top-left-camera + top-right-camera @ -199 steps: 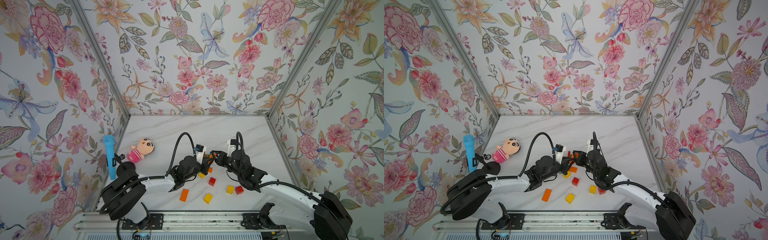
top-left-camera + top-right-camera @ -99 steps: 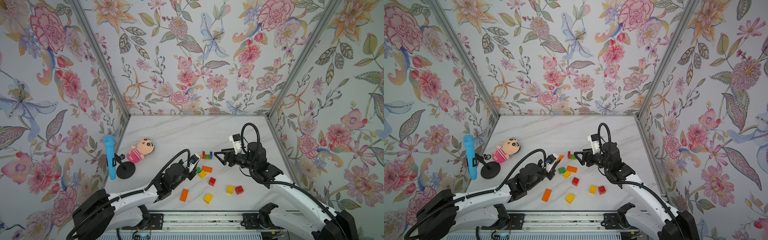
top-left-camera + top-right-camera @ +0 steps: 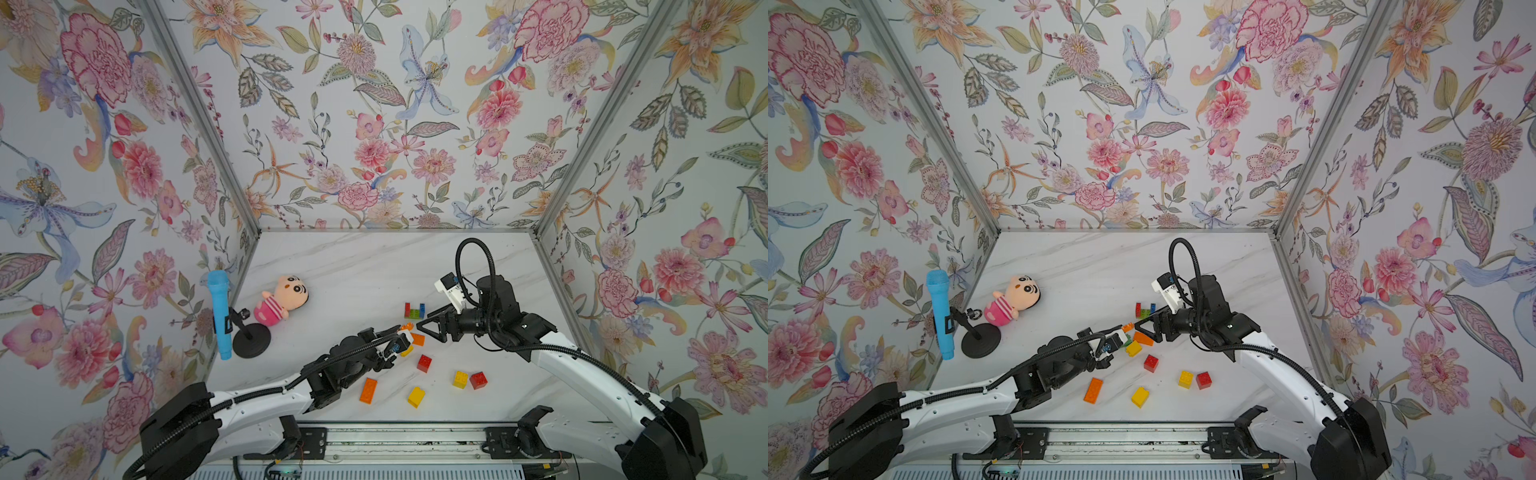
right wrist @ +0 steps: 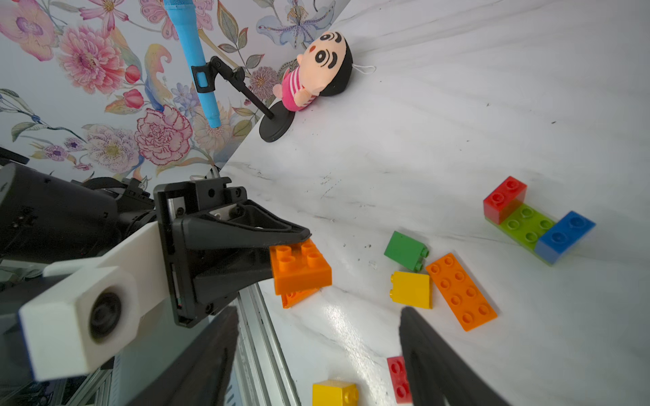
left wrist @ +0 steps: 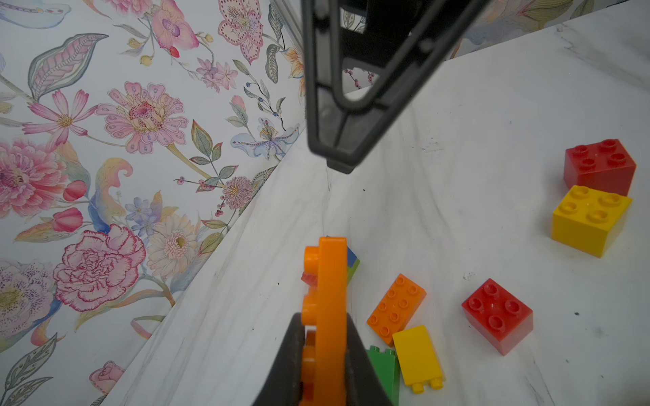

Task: Assemble the letter p with lego
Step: Pick up the lego brick from the center of the board.

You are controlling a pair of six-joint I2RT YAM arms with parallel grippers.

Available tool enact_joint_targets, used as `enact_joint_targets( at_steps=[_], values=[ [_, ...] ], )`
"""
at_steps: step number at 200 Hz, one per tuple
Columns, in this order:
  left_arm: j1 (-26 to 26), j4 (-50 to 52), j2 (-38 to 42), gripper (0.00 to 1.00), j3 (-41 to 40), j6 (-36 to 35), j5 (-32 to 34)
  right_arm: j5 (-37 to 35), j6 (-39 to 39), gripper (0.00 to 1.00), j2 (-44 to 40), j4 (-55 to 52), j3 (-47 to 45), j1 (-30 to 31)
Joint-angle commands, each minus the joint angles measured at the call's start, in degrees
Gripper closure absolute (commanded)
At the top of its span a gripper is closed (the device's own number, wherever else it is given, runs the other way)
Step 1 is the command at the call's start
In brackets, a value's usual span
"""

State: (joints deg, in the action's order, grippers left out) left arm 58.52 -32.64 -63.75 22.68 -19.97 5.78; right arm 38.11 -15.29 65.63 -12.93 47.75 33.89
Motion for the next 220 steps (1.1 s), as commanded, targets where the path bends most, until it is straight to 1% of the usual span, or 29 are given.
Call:
enact_joint_targets(
  at_steps=[1,26,64,98,120,220],
  values=[
    [0.74,-1.42,-0.97,0.98,2.24,-2.34,-1.84,0.48,2.71,0.27,1.23,-2.82,1.91,1.21],
    [1.21,-2.21,-2.23,0.98,2.6,-2.34,-2.57,0.89,2.5,0.3,2.29,-2.46,2.52,1.65],
    [2.11,-4.04,-4.06,0.98,3.31,-2.17,-2.96,2.81,1.34,0.41,4.28,-1.37,2.7,1.79],
    [2.69,-4.83,-5.2,0.98,3.61,-2.38,-2.96,4.8,0.35,0.46,5.2,-0.06,2.5,1.87],
    [2.76,-4.95,-5.42,0.98,3.63,-2.5,-3.06,5.19,0.28,0.53,5.39,0.3,2.53,1.88],
    [2.85,-5.06,-5.34,0.95,3.25,-2.69,-3.06,6.62,0.17,0.65,6.38,0.82,2.91,2.41]
  ],
)
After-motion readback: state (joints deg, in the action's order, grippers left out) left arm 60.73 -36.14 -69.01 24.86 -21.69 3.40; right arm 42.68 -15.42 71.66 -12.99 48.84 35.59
